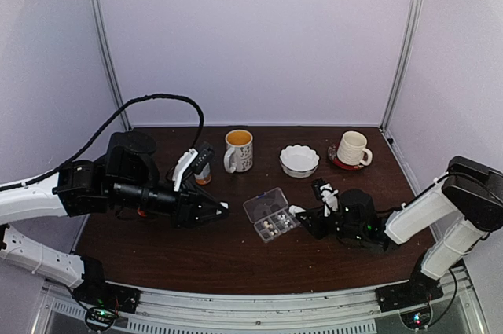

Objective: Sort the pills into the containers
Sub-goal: Pour the pill into the compartment of the pill container.

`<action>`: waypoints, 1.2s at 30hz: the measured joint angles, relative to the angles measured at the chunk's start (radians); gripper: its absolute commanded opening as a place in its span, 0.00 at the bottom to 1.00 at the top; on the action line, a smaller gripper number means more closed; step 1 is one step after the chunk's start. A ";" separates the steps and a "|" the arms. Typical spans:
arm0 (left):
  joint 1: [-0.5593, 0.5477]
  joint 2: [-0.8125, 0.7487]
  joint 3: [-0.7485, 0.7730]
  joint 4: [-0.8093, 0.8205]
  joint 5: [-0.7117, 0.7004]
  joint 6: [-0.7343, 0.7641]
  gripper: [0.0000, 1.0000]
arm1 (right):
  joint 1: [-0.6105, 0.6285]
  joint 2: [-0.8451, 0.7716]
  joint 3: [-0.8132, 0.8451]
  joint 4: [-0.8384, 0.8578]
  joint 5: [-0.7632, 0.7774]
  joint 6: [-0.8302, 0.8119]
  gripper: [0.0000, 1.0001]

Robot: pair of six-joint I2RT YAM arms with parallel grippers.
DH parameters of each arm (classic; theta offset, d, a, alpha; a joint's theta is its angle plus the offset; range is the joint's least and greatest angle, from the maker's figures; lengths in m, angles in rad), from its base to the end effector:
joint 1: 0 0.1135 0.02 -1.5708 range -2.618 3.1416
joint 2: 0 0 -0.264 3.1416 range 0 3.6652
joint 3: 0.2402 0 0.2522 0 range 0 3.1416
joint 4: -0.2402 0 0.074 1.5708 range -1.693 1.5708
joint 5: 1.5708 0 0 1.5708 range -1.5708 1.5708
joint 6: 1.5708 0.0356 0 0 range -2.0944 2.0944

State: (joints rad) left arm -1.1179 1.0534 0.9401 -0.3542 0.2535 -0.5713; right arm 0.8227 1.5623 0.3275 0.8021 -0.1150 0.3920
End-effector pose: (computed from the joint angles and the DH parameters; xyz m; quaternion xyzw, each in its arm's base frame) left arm 0.0954 -0.2165 0.3260 0.2918 0.7956 -0.4602 0.2647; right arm 0.1701 0.1893 0.1202 -0.2100 0.8150 0.3468 0.4141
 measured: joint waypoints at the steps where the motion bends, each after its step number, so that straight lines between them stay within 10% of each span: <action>1: 0.000 0.000 0.000 0.000 0.000 0.001 0.00 | 0.000 0.002 0.005 -0.007 0.002 0.000 0.00; 36: 0.000 0.014 0.000 -0.001 0.013 0.006 0.00 | 0.008 -0.101 0.064 -0.214 0.038 -0.006 0.00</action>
State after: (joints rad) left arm -1.1179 1.0679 0.9401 -0.3550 0.2665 -0.5648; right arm 0.8303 1.4609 0.3912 0.5877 -0.0772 0.3859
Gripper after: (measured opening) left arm 0.252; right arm 0.246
